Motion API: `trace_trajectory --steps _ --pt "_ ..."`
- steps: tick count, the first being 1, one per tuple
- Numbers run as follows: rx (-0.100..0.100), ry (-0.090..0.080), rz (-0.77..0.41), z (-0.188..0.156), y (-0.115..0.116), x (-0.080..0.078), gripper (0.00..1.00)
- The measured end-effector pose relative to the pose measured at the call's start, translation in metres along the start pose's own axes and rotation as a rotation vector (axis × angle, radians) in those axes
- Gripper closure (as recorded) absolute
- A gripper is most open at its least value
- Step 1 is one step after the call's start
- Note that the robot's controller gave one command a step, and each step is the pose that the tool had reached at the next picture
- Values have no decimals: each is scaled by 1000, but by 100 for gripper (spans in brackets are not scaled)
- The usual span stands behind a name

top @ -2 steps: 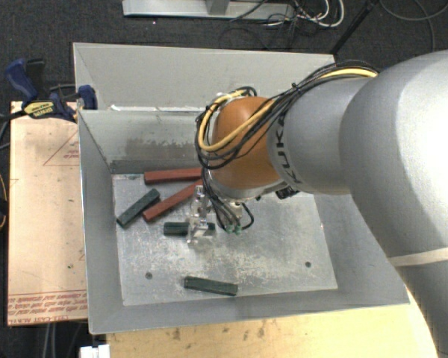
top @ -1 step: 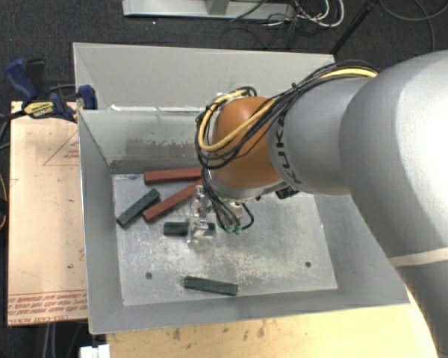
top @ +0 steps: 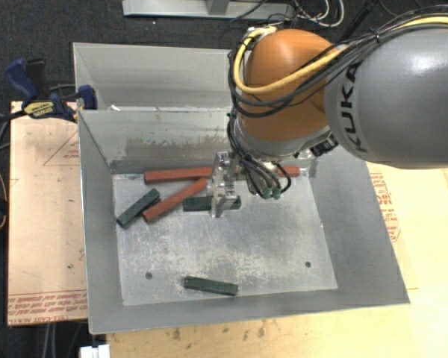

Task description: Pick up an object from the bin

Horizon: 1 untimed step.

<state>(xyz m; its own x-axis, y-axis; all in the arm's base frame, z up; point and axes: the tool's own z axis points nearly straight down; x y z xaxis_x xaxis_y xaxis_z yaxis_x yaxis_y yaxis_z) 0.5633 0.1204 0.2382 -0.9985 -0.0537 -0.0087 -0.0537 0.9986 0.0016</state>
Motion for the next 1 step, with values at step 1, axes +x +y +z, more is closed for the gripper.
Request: trace_trajectory --steps 1 --pt "1 4 0 2 0 1 100"
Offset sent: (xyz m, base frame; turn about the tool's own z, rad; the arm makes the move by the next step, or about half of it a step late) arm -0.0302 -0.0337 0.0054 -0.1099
